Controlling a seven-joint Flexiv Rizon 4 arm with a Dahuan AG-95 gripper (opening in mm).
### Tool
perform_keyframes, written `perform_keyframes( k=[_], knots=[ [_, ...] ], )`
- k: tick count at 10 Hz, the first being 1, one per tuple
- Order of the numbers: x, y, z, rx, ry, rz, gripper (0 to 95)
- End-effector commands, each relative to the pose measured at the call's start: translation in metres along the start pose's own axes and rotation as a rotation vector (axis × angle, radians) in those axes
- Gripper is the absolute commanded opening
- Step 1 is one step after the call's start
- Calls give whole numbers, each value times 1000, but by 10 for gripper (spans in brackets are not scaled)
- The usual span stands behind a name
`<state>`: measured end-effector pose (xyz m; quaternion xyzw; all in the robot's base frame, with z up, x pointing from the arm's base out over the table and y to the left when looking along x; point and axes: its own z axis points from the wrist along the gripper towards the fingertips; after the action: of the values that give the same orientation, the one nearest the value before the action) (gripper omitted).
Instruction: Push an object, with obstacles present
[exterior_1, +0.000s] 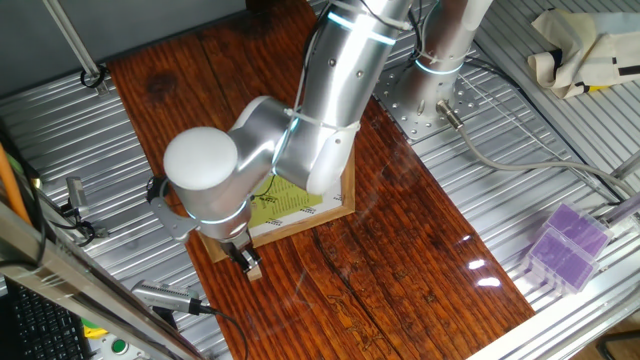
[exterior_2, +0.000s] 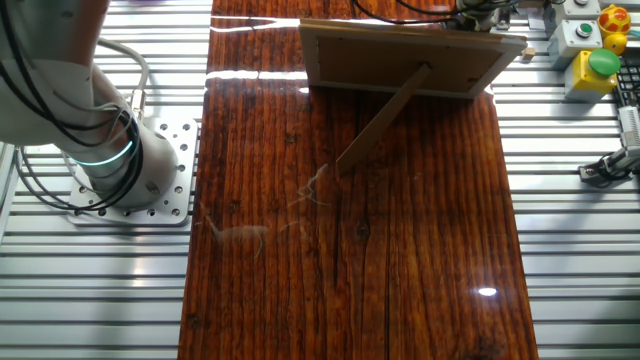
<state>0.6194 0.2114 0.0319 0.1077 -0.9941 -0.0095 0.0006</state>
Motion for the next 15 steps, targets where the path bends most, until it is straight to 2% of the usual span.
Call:
perform_keyframes(
  k=[1, 3, 7, 8, 12, 15],
  knots=[
    [0, 6, 4, 2, -6, 4, 0],
    [1, 22, 9, -10, -13, 23, 0],
    [-2, 55, 1, -17, -6, 80, 0],
    [-3, 57, 0, -18, -5, 84, 0],
    [-2, 61, -6, -56, -2, 100, 0],
    [0, 61, -10, -42, -1, 66, 0]
  ],
)
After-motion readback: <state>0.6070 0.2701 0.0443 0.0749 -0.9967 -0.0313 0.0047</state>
